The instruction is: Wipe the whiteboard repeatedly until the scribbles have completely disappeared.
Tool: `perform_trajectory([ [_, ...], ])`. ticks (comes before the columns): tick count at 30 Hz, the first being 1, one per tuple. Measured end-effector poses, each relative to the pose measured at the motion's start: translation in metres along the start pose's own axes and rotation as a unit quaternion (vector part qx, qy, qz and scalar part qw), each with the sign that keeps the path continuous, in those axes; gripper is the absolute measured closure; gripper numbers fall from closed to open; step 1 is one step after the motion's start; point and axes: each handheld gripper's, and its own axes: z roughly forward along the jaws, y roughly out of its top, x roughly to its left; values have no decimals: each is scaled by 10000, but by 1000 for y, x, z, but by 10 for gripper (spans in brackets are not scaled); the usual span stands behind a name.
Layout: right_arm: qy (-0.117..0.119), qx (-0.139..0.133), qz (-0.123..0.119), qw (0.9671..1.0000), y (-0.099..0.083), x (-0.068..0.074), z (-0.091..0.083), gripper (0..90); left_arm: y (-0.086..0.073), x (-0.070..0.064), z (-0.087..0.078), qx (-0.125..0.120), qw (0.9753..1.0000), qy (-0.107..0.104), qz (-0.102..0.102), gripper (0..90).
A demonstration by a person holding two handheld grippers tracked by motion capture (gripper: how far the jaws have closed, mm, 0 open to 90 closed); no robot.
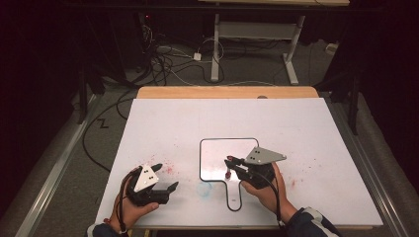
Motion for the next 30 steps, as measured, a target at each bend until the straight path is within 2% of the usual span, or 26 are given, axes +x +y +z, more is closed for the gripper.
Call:
perform_trajectory([
  [2, -16, 37, 58, 10000, 0, -3, -2, 813, 0, 1, -1, -6, 10000, -2, -26, 193],
  [4, -237, 99, -33, 9997, -2, -9, -7, 813, 0, 0, -1, -35, 10000, 4, -49, 193],
  [5, -352, 112, 11, 9993, -2, -13, -9, 813, 0, 0, -1, -28, 10000, -2, -46, 193],
  [7, -663, 192, -168, 9975, -4, -19, -15, 813, 0, 0, -1, -26, 10000, 10, -26, 193],
  [10, -652, 221, 11, 9976, -6, -25, -22, 813, 0, -1, 0, -9, 10000, 6, 5, 193],
  [14, -579, 340, -141, 9976, -6, -21, -27, 813, 1, -1, 0, -20, 10000, 0, 15, 193],
  [18, -772, 347, -25, 9964, -8, -29, -30, 813, 1, -1, -1, -54, 10000, -18, -8, 193],
  [21, -637, 203, 28, 9978, -7, -26, -22, 813, 1, -1, 0, -55, 10000, -25, -17, 193],
  [23, -404, 78, 119, 9991, -5, -21, -13, 813, 1, -1, 0, -48, 10000, -43, -5, 193],
  [24, -433, 23, 97, 9990, -4, -16, -8, 813, 2, -1, 1, -37, 10000, -45, 7, 193],
  [27, -281, -84, 33, 9996, 1, -1, 6, 813, 1, -2, 1, -34, 10000, -65, 17, 193],
  [29, -187, -118, -123, 9997, 3, 8, 12, 813, 1, -2, 1, -30, 10000, -63, 26, 193],
  [30, -222, -108, -191, 9995, 3, 10, 13, 813, 1, -2, 0, -28, 10000, -68, 24, 193],
])
